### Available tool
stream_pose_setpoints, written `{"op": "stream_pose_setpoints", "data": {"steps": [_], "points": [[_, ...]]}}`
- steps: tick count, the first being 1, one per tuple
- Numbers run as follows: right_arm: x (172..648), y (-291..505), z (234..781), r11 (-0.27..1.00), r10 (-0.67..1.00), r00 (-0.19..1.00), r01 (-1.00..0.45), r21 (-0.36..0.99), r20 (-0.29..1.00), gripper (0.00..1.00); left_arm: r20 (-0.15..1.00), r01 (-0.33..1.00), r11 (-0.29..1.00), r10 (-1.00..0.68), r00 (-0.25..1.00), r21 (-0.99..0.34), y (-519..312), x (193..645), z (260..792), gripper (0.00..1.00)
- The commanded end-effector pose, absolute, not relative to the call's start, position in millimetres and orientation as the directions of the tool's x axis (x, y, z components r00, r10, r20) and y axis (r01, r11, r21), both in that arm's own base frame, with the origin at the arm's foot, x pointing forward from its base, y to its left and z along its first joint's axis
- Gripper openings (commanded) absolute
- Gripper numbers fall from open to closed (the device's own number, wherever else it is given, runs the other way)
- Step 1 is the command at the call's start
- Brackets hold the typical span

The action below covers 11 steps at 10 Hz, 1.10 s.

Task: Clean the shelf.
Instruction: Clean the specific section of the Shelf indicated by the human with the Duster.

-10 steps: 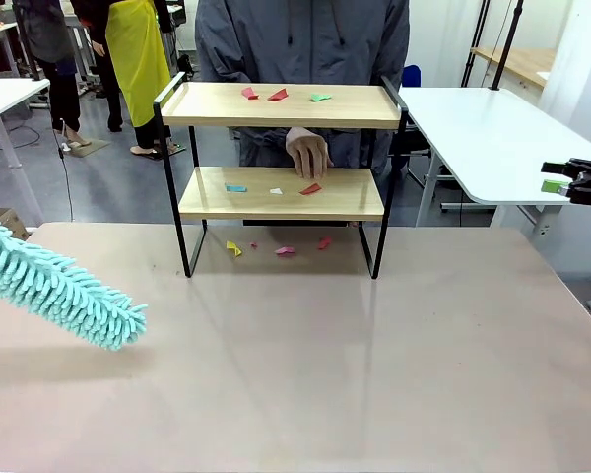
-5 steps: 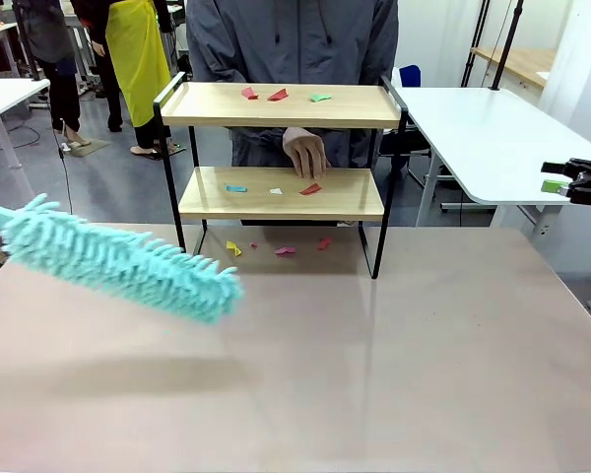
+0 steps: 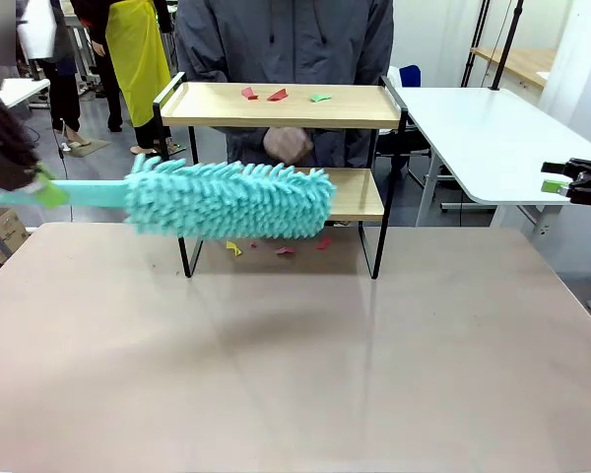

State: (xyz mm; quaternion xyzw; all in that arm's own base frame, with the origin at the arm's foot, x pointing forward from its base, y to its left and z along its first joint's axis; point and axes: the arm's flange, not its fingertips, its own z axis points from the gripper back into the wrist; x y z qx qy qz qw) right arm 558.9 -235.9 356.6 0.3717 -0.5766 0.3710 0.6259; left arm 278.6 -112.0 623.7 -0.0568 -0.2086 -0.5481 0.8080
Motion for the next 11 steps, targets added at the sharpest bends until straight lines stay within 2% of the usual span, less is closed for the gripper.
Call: {"op": "stream_pose_setpoints", "data": {"steps": [1,3,4,8,9,11], "points": [[558,-233,362,0.451,0.037,0.073,-0.891,0.049,0.997,1.0,0.439,0.866,0.479,-0.815,0.378,0.144,-151,298,608,0.13],[558,-233,362,0.451,0.037,0.073,-0.891,0.049,0.997,1.0,0.449,0.857,0.5,-0.799,0.401,0.123,-179,321,606,0.13],[558,-233,362,0.451,0.037,0.073,-0.891,0.049,0.997,1.0,0.425,0.869,0.475,-0.822,0.379,0.142,-158,295,609,0.13],[558,-233,362,0.451,0.037,0.073,-0.891,0.049,0.997,1.0,0.425,0.871,0.472,-0.821,0.38,0.135,-167,303,605,0.13],[558,-233,362,0.451,0.037,0.073,-0.891,0.049,0.997,1.0,0.401,0.852,0.498,-0.822,0.404,0.164,-192,303,608,0.13],[558,-233,362,0.451,0.037,0.073,-0.891,0.049,0.997,1.0,0.432,0.799,0.582,-0.766,0.476,0.152,-232,307,602,0.13]]}}
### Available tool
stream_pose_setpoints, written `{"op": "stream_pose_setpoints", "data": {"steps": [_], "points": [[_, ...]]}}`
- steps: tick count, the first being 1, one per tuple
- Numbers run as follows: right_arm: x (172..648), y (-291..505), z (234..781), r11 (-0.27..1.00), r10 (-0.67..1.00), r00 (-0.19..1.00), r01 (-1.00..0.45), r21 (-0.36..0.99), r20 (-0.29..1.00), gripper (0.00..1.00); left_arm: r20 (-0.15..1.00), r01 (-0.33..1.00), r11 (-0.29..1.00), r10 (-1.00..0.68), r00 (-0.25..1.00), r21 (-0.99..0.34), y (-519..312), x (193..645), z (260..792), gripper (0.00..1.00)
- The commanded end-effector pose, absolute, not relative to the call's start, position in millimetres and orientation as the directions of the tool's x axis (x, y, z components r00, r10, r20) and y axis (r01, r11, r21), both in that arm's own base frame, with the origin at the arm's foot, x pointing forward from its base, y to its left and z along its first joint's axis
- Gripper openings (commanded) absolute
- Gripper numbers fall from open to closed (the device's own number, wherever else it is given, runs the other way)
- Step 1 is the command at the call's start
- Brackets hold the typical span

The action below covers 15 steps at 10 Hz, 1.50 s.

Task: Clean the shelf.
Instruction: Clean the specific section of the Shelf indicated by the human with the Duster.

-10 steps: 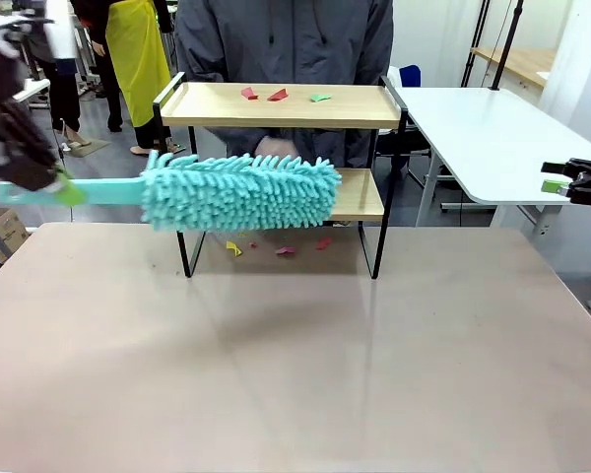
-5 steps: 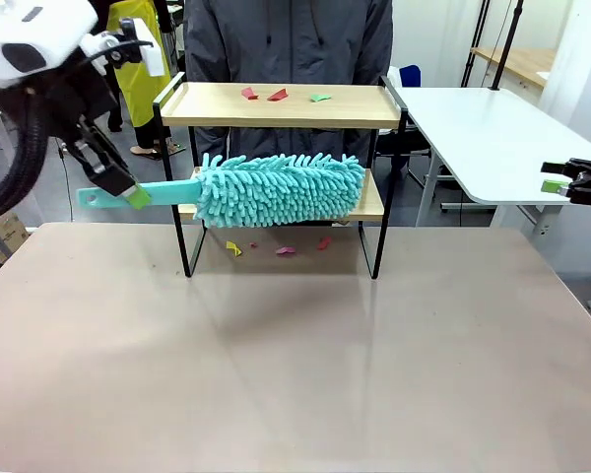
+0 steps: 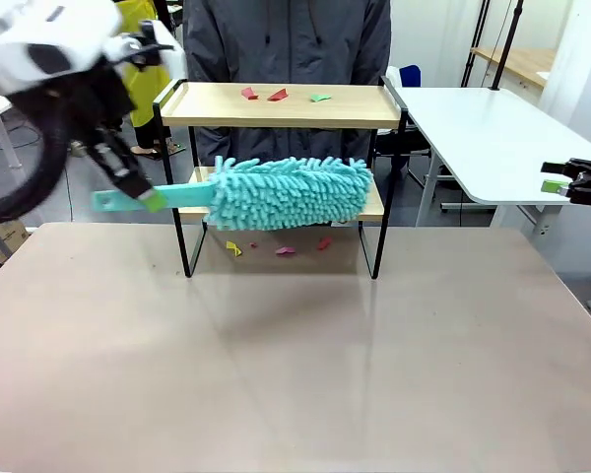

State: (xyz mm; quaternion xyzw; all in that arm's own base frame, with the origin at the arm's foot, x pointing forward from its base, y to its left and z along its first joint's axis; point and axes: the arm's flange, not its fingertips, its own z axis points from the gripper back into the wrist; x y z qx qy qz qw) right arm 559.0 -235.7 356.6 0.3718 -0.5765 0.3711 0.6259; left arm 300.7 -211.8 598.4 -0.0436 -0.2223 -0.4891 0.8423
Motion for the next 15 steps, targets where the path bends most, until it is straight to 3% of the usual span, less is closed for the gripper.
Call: {"op": "stream_pose_setpoints", "data": {"steps": [1,4,8,15], "points": [[558,-233,362,0.451,0.037,0.073,-0.891,0.049,0.997,1.0,0.455,0.743,0.656,-0.706,0.543,0.131,-249,312,597,0.13],[558,-233,362,0.451,0.037,0.073,-0.891,0.049,0.997,1.0,0.523,0.588,0.805,-0.535,0.663,0.078,-303,321,579,0.13],[558,-233,362,0.451,0.037,0.073,-0.891,0.049,0.997,1.0,0.58,0.445,0.895,-0.35,0.736,-0.025,-367,349,557,0.13],[558,-233,362,0.451,0.037,0.073,-0.891,0.049,0.997,1.0,0.543,0.337,0.937,-0.238,0.805,-0.09,-429,373,505,0.13]]}}
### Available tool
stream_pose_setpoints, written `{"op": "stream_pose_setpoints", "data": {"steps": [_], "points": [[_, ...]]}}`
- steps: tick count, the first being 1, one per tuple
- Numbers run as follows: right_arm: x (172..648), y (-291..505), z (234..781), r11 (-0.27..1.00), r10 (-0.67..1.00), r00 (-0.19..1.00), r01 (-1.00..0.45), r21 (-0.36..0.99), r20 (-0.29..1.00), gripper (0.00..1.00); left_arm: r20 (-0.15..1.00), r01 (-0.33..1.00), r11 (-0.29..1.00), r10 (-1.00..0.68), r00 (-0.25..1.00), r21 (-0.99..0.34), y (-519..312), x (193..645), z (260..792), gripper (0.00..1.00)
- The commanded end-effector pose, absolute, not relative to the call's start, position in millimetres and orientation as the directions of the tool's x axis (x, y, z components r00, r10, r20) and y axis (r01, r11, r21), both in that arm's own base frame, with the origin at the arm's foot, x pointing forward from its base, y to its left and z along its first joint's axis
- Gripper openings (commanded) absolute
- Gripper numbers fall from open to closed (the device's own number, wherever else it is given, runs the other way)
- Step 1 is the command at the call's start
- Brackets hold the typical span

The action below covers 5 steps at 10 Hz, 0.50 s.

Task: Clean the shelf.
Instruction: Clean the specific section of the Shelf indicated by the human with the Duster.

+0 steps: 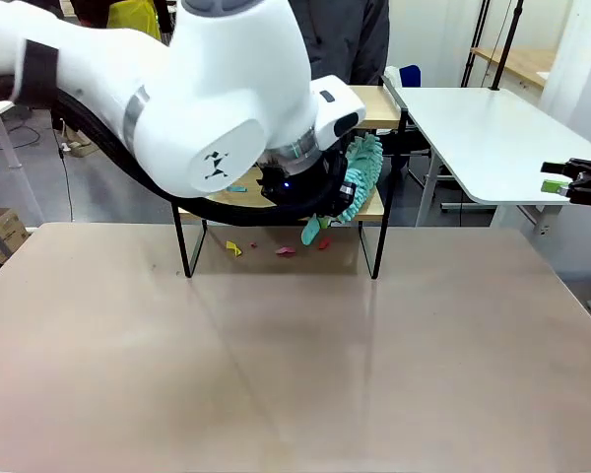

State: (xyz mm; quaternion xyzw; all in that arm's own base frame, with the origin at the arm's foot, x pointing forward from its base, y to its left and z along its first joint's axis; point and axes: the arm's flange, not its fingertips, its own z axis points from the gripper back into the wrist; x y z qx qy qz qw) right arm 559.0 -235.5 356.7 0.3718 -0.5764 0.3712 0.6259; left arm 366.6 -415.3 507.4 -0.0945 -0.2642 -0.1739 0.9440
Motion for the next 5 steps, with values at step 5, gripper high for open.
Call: {"op": "stream_pose_setpoints", "data": {"steps": [5], "points": [[558,-233,362,0.451,0.037,0.073,-0.891,0.049,0.997,1.0,0.507,0.352,0.93,-0.254,0.823,-0.105,-419,373,494,0.13]]}}
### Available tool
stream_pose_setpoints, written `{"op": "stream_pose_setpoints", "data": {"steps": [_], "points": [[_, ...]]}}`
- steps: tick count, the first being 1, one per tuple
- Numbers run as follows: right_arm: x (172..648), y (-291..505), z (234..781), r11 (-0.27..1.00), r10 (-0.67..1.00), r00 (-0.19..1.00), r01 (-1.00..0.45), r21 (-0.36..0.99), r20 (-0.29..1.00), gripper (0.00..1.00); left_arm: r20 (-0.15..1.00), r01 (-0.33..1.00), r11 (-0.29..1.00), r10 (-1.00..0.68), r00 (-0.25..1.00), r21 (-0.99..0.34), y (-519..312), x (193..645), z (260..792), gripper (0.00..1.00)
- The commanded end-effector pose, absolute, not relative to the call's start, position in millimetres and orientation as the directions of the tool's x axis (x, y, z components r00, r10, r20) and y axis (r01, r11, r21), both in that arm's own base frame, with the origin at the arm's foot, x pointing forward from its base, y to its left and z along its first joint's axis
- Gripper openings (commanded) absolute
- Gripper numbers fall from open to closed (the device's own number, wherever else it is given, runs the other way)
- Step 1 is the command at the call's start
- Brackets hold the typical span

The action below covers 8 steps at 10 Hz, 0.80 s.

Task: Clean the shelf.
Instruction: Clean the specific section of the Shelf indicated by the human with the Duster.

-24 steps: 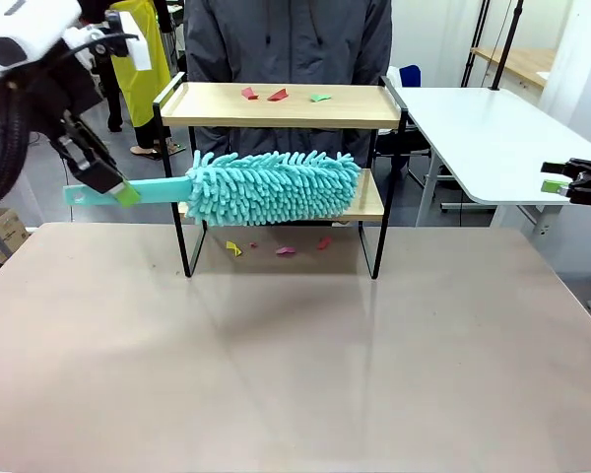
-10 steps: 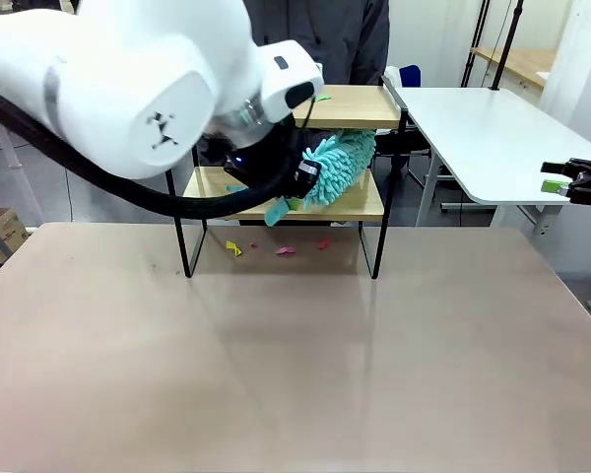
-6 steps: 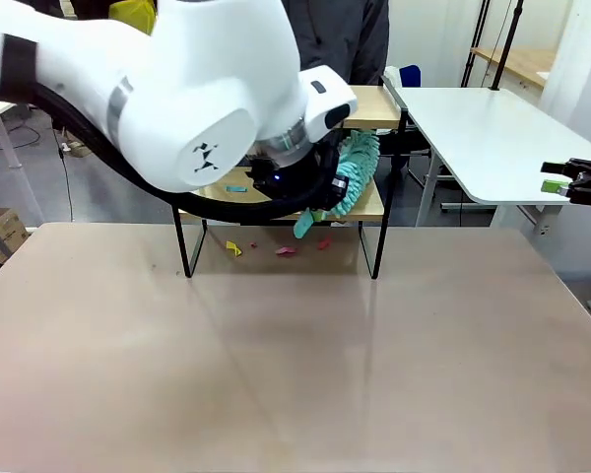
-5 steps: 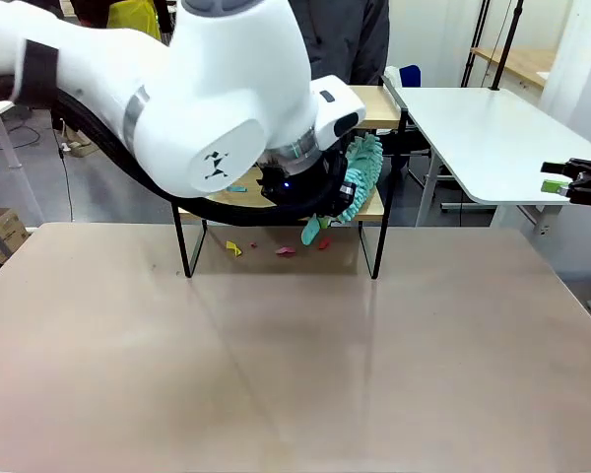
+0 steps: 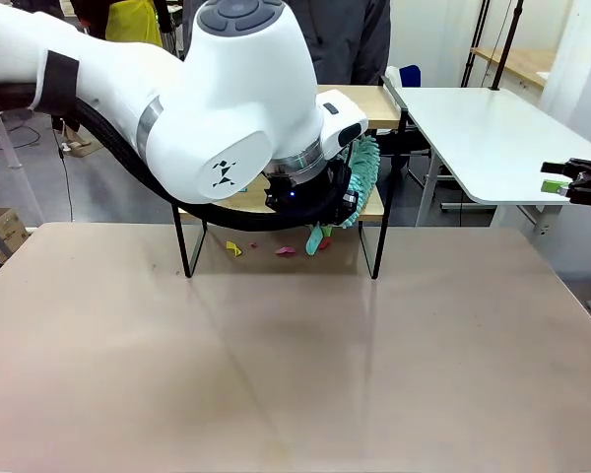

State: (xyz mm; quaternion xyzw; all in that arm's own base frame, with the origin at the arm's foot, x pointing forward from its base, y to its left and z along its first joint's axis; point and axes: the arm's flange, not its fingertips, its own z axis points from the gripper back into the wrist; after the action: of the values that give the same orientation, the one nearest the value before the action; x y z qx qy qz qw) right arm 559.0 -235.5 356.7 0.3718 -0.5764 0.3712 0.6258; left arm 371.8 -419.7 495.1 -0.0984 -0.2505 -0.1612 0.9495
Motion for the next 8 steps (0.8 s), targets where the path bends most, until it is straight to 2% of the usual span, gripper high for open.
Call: {"op": "stream_pose_setpoints", "data": {"steps": [1,4,8], "points": [[558,-233,362,0.451,0.037,0.073,-0.891,0.049,0.997,1.0,0.492,0.31,0.949,-0.242,0.836,-0.061,-406,372,494,0.13],[558,-233,362,0.451,0.037,0.073,-0.891,0.049,0.997,1.0,0.454,0.229,0.973,-0.205,0.867,0.001,-366,364,495,0.13],[558,-233,362,0.451,0.037,0.073,-0.891,0.049,0.997,1.0,0.404,0.057,0.984,-0.123,0.906,0.172,-293,347,497,0.13]]}}
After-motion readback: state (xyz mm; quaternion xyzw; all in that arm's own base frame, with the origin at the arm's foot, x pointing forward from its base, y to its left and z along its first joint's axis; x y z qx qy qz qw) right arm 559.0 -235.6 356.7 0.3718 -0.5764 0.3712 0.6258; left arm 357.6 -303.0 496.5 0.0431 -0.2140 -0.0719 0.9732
